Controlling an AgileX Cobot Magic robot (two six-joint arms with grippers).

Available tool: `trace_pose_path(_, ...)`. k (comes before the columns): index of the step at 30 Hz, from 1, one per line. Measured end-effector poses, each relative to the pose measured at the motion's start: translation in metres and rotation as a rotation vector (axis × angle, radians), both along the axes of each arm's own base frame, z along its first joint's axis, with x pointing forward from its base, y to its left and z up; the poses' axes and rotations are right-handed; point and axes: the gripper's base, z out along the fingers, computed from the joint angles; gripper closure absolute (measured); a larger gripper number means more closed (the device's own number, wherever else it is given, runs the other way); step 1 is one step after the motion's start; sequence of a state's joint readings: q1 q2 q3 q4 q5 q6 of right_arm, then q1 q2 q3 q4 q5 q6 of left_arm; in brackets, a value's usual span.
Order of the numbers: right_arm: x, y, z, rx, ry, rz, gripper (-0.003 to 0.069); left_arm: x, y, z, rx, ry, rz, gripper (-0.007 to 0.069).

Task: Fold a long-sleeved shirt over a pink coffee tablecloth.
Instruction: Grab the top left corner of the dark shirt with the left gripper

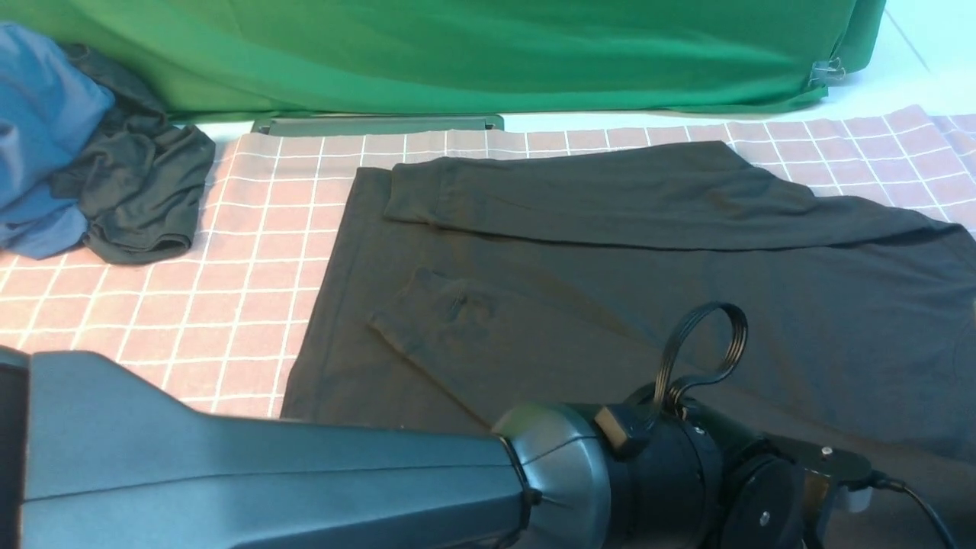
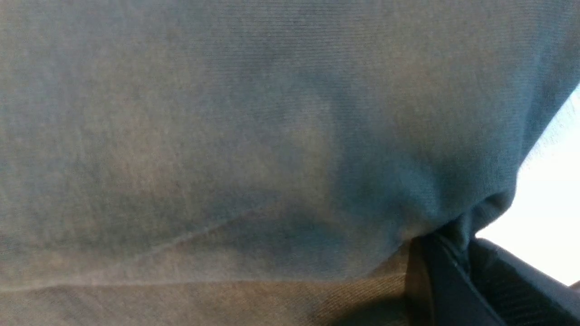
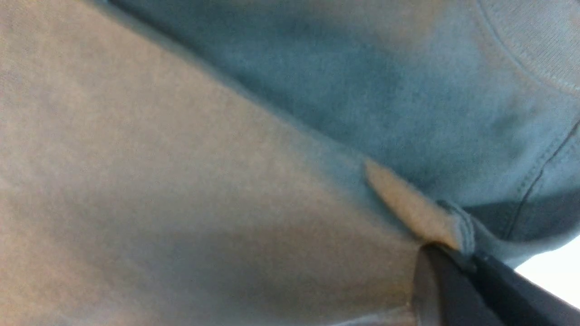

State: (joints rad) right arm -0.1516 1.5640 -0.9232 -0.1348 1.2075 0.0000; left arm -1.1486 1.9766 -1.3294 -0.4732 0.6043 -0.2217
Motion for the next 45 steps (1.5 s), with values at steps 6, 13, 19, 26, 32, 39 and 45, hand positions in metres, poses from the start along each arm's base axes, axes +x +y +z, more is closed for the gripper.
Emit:
trace_pose_path(6, -0.001, -0.002, 0.0, -0.019, 0.01, 0.003, 0.0602, -0.006, -0.001, 0.0, 0.005, 0.022, -0.007, 0.0481)
trace_pose_path(13, -0.019, -0.005, -0.02, -0.07, 0.083, 0.037, 0.0597, -0.004, 0.003, 0.004, 0.017, 0.033, -0.012, 0.0286)
trace_pose_path(19, -0.017, -0.008, -0.024, -0.11, 0.023, 0.007, 0.0489, 0.024, 0.036, 0.045, 0.071, -0.058, 0.072, 0.0411)
trace_pose_path(26, -0.017, -0.01, -0.022, -0.135, 0.031, -0.001, 0.0209, 0.067, 0.101, 0.098, 0.109, -0.125, 0.261, 0.0608)
trace_pose_path(32, -0.014, -0.004, 0.003, -0.082, -0.023, -0.05, 0.0201, 0.081, 0.172, 0.109, 0.162, -0.109, 0.456, 0.0612)
trace_pose_path(39, -0.033, 0.055, 0.04, 0.226, -0.316, 0.131, 0.0588, 0.058, 0.257, 0.05, 0.367, 0.089, 0.697, 0.0612)
trace_pose_path(45, -0.054, 0.114, 0.037, 0.367, -0.324, 0.372, 0.0624, 0.04, 0.288, 0.018, 0.495, 0.201, 0.76, 0.061)
